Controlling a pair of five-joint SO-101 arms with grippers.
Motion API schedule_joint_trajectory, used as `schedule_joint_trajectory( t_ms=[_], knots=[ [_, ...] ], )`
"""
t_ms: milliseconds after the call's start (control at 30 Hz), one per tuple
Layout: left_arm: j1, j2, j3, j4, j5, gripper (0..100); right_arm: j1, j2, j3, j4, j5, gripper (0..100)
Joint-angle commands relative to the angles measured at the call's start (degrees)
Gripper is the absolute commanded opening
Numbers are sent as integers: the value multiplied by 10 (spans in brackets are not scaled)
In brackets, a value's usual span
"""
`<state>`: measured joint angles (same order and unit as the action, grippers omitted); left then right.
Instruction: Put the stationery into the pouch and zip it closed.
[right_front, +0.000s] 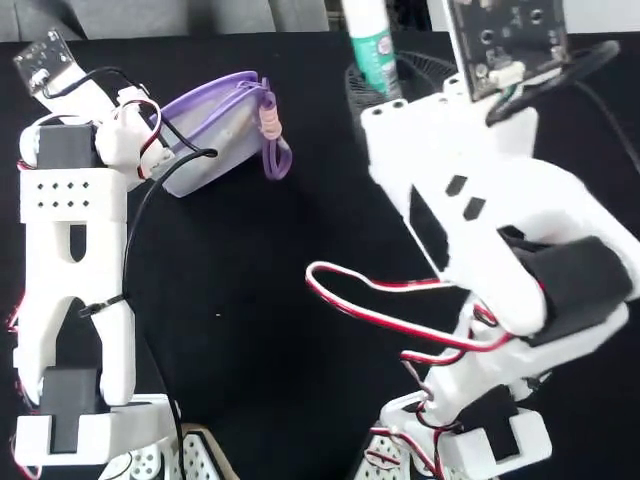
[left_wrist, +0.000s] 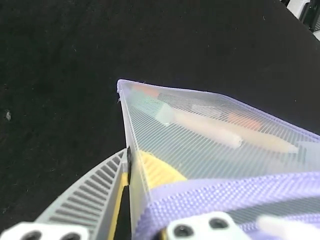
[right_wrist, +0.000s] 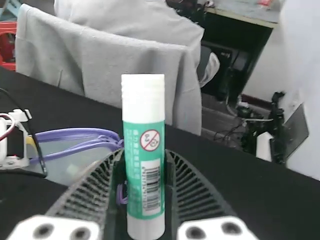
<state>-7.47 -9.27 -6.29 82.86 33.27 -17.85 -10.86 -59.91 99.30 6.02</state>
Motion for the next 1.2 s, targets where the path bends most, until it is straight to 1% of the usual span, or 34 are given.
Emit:
schedule_joint_trajectory(
  t_ms=[0,200,333,433,533,700,800,1033,1167],
  knots=[
    [0,4,4,5,1,30,-11,-19,8,15,-26,11],
    [50,4,3,4,1,30,-11,-35,14,17,-31,11],
    [66,3,-15,9,1,30,-10,-70,33,18,-28,11],
    [67,3,-57,43,1,30,-11,-109,87,13,-26,11],
    [79,3,-104,79,1,30,-10,-148,160,-25,-26,11],
    [112,3,-153,102,-1,30,-9,-233,345,-147,-25,11],
    [125,3,-169,105,-25,30,-9,-303,483,-244,-25,11],
    [125,4,-169,105,-25,30,-9,-478,815,-517,-25,11],
    [131,4,-167,105,-25,30,-9,-553,934,-621,-25,11]
  ],
)
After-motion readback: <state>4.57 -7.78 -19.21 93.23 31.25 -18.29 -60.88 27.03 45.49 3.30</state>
